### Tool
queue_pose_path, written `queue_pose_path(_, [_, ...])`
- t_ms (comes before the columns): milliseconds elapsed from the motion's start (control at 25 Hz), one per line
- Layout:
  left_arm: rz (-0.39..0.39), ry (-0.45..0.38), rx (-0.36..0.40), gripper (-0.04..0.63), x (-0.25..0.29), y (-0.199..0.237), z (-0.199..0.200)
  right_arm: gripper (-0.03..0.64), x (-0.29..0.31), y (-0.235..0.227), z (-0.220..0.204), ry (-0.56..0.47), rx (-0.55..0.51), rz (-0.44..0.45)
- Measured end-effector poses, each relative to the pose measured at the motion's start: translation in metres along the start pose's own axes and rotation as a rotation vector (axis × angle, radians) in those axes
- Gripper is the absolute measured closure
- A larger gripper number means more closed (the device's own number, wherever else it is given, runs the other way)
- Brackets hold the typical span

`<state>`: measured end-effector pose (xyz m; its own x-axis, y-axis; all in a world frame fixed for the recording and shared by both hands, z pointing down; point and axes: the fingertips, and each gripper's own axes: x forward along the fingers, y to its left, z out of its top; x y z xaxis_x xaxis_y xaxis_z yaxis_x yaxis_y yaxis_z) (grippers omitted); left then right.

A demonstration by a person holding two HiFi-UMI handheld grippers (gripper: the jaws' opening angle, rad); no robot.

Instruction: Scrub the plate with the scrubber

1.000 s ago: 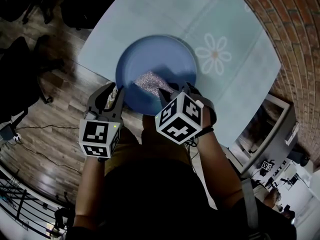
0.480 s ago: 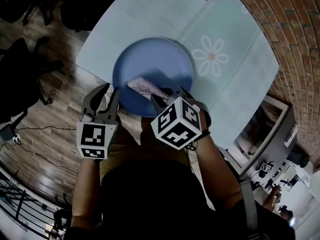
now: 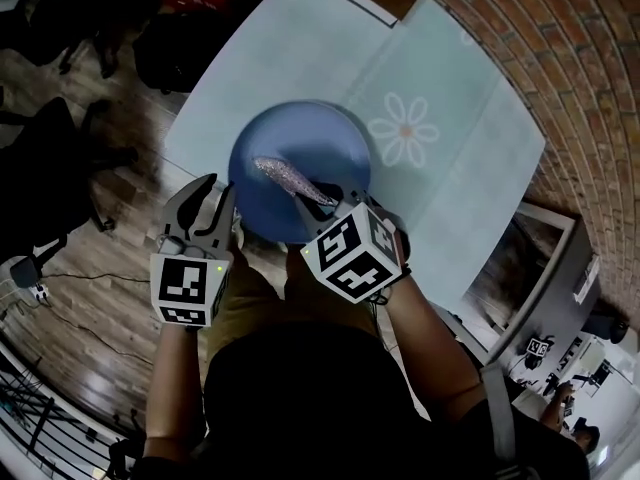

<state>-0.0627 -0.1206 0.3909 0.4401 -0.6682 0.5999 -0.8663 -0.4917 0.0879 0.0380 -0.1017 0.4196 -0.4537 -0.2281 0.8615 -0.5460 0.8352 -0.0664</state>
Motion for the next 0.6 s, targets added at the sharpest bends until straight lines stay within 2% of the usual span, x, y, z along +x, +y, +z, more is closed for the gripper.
queue_pose_path(200, [-0.015, -0.077, 0.013, 0.489, -0.018, -0.016, 0.034, 0.526, -0.028, 0.002, 0.007, -0.064, 0.032, -0.029])
queue_pose_path(320, [-0.02, -0.126, 0.056, 0.489, -0.031, -0.019, 0.053, 0.526, -0.042, 0.007, 0.014, -0.106, 0.041, -0.053])
queue_pose_path(600, [-0.125, -0.211, 0.171, 0.489, -0.07, -0.024, 0.079, 0.526, -0.089, 0.015, 0.043, -0.261, 0.159, -0.235])
